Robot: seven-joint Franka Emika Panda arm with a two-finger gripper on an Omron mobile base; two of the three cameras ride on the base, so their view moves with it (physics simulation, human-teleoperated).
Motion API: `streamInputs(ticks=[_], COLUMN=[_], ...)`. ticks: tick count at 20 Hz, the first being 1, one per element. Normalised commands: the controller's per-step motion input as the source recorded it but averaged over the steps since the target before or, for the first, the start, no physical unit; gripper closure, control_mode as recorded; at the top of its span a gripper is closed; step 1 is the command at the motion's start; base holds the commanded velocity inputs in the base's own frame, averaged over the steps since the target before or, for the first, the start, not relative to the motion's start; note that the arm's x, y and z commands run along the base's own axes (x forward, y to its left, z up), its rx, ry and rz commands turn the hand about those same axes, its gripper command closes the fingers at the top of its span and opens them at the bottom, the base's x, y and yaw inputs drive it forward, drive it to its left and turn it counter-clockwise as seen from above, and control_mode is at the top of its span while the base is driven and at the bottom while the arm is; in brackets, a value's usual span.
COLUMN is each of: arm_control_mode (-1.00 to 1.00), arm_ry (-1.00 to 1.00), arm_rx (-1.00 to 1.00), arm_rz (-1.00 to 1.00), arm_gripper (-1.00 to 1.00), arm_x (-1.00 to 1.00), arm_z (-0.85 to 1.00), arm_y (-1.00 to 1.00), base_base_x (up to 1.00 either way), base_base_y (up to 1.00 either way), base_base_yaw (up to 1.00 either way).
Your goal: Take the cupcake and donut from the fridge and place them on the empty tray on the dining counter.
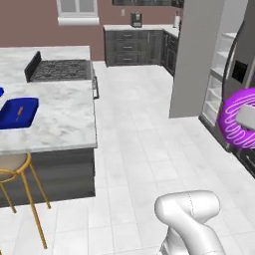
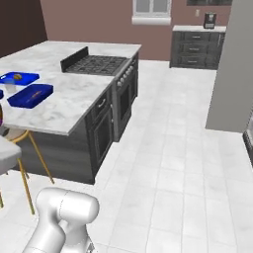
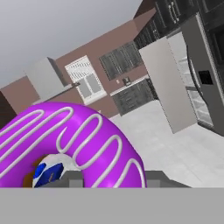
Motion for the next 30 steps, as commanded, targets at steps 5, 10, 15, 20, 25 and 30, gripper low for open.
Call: streamInputs(ticks=[5, 10, 15, 20, 25, 30], arm_control_mode=[1.0, 1.0, 1.0, 1.0, 1.0, 1.0], arm_ry=[0.0, 0.0, 0.0, 0.0, 0.0, 0.0], arm_rx=[0.0, 0.0, 0.0, 0.0, 0.0, 0.0], arm_rz=[0.0, 0.0, 0.0, 0.0, 0.0, 0.0], arm_gripper=[1.0, 1.0, 1.0, 1.0, 1.0, 1.0], arm_x=[0.0, 0.0, 0.0, 0.0, 0.0, 0.0], arm_z=[0.0, 0.0, 0.0, 0.0, 0.0, 0.0], arm_y=[0.0, 0.0, 0.0, 0.0, 0.0, 0.0], base_base_x=[-0.03, 0.25, 0.37, 0.16, 0.17, 0.49], base_base_y=[1.0, 1.0, 1.0, 1.0, 0.86, 0.72], base_base_yaw=[-0.01, 0.0, 0.0, -0.01, -0.04, -0.05])
